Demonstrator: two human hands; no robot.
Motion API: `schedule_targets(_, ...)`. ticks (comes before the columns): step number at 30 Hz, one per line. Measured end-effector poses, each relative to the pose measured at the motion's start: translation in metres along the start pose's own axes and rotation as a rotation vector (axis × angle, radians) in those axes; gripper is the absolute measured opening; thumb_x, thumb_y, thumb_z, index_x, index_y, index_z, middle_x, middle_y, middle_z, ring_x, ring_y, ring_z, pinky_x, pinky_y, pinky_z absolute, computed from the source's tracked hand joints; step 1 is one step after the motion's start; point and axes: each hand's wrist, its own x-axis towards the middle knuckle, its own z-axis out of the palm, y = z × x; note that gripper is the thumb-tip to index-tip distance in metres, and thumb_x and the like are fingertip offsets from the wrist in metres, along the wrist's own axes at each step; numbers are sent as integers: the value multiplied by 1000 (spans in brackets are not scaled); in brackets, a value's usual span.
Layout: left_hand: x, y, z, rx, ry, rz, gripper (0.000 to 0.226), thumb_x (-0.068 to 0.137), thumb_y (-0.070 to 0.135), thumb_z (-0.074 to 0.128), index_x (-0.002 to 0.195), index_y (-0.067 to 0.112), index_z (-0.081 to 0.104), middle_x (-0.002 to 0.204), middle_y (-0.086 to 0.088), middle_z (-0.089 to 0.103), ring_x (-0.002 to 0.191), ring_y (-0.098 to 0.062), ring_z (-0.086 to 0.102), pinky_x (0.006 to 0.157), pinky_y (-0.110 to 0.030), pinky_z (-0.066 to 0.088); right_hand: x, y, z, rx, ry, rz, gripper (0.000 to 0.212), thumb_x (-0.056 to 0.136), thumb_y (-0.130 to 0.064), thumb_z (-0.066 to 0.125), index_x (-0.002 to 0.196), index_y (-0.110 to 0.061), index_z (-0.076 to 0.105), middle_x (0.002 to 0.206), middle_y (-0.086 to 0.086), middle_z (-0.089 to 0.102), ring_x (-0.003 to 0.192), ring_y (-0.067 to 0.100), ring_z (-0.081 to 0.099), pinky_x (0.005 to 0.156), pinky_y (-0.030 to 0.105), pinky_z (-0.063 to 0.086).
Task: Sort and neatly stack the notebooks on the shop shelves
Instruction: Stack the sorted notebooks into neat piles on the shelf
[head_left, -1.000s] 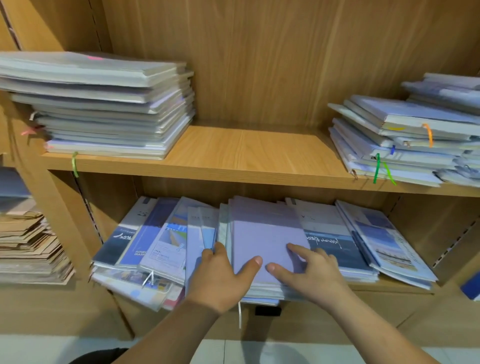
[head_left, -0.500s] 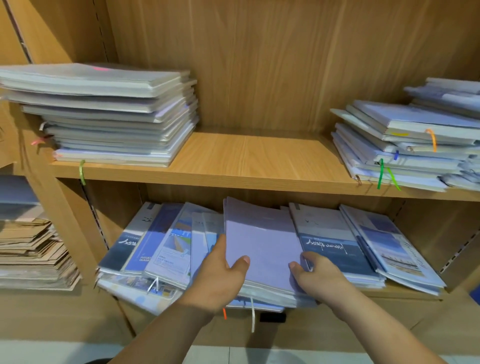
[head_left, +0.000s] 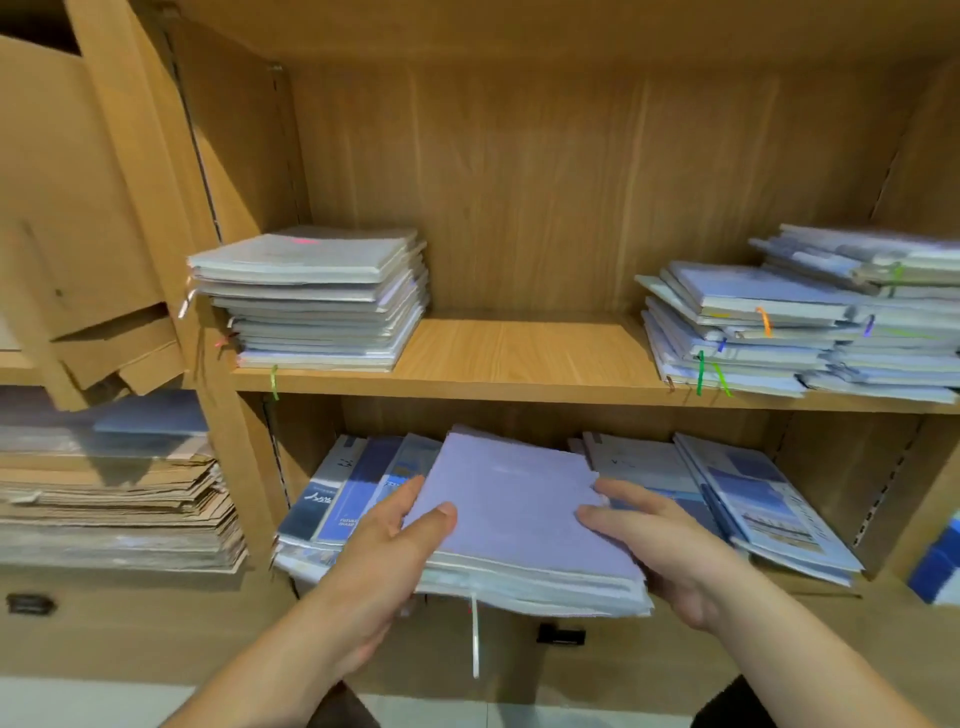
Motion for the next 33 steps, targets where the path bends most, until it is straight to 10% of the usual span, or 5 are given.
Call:
schedule_targets(4, -57, 18, -29, 99, -45, 47, 48, 98, 34, 66, 145, 37, 52, 135, 11, 67, 125, -18, 64, 116, -50, 40, -66, -20, 18, 40, 32, -98, 50, 78, -47, 84, 124, -46, 63, 126, -5, 65, 94, 11, 68, 77, 30, 54)
schedule_targets(10, -106, 80, -61, 133, -50, 272, 38, 95, 31, 71, 129, 48, 63, 126, 14, 71, 112, -13, 71, 93, -36, 56, -132, -70, 33, 162, 45, -343, 44, 68, -38, 94, 107, -42, 73, 100, 20, 74, 87, 40, 74, 83, 60, 57)
schedule_targets(14, -106, 139, -69, 207, -21, 447, 35, 97, 30, 70, 121, 55, 67, 122, 16, 72, 110, -10, 71, 87, -29, 58, -137, -128, 44, 206, 104, -493, 38, 74, -35, 90, 108, -34, 73, 76, 10, 75, 52, 27, 63, 47, 28, 44)
schedule_targets(19, -79, 199, -87, 400, 180, 640, 31, 96, 31, 69, 121, 49, 67, 106, 26, 71, 95, 3, 67, 68, -12, 53, -103, -190, 64, 142, 119, -632, 25, 89, -29, 78, 112, -31, 69, 75, 2, 65, 46, 4, 57, 44, 14, 42)
schedule_targets(33, -33, 204, -67, 286, -7, 567, 33, 94, 44, 68, 127, 45, 64, 115, 12, 75, 104, -13, 73, 81, -29, 54, -91, -217, 28, 189, 294, -692, 24, 85, -12, 71, 101, -30, 70, 51, -6, 42, 39, 7, 35, 35, 15, 28)
